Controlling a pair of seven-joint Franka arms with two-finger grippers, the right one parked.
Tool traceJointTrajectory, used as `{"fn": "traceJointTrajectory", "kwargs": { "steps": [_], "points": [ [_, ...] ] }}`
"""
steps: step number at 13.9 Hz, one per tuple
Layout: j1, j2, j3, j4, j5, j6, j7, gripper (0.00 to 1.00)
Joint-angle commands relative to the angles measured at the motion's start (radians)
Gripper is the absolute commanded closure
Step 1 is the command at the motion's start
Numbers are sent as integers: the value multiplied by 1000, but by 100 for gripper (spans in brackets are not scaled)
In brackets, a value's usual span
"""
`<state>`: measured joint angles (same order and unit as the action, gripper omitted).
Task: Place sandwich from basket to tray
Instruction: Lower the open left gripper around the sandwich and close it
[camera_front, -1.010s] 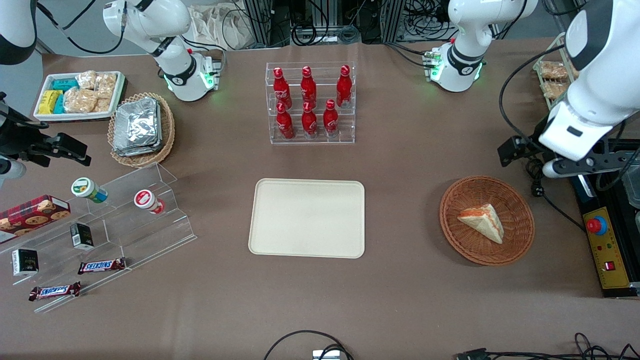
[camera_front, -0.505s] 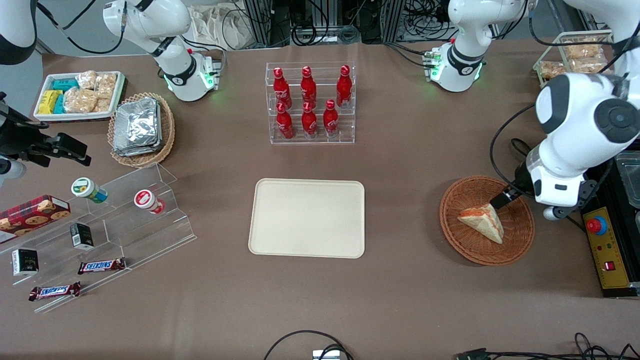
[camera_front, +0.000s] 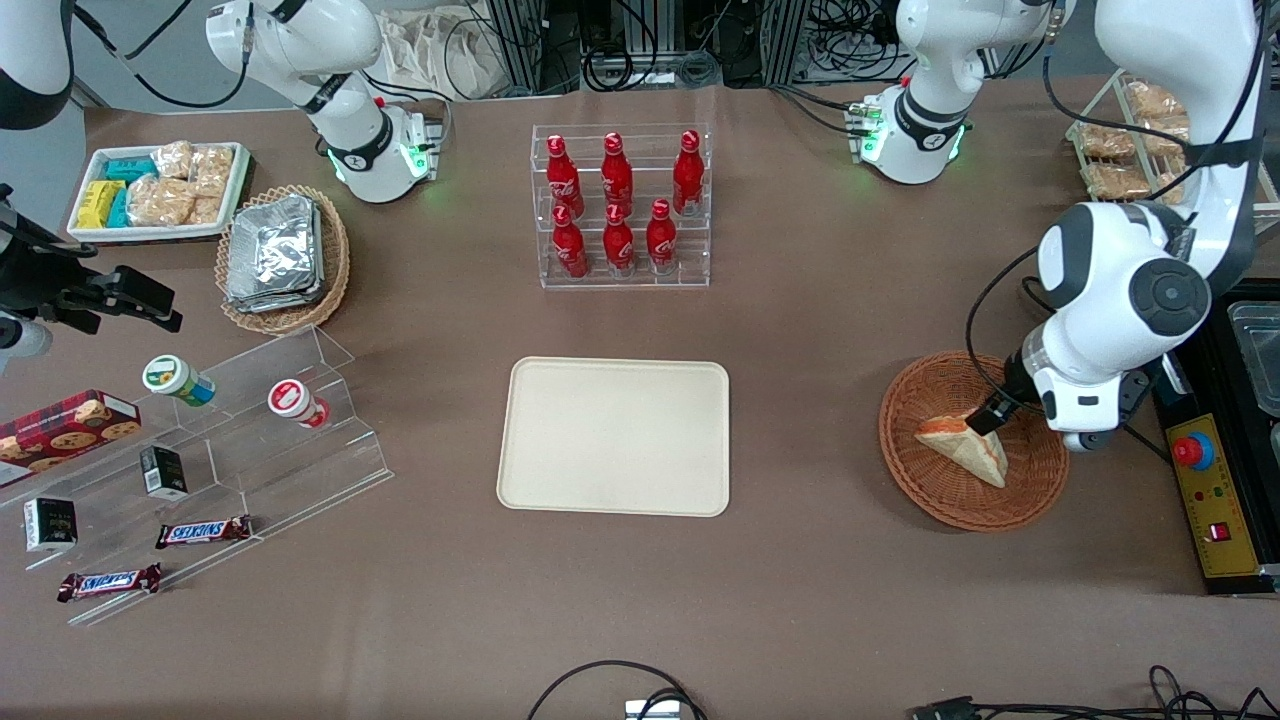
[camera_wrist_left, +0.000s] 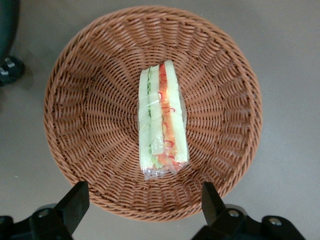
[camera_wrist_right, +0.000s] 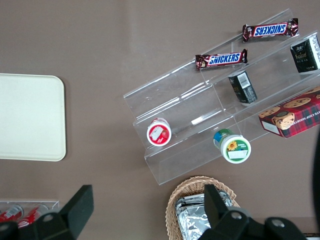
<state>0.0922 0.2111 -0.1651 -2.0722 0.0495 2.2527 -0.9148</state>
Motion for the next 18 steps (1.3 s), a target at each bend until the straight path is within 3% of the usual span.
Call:
{"fn": "traceJointTrajectory", "kwargs": {
  "steps": [1,10,11,14,15,18],
  "points": [
    [-19,27,3,-16,20,83,-58,0],
    [-35,123,47,-29,16,192,-67,4],
    [-35,131,47,-31,16,211,-76,15],
    [-35,131,58,-29,16,206,-72,72],
    [-40,126,59,-20,16,196,-78,100],
    [-55,81,59,-14,21,113,-26,100]
  ]
}}
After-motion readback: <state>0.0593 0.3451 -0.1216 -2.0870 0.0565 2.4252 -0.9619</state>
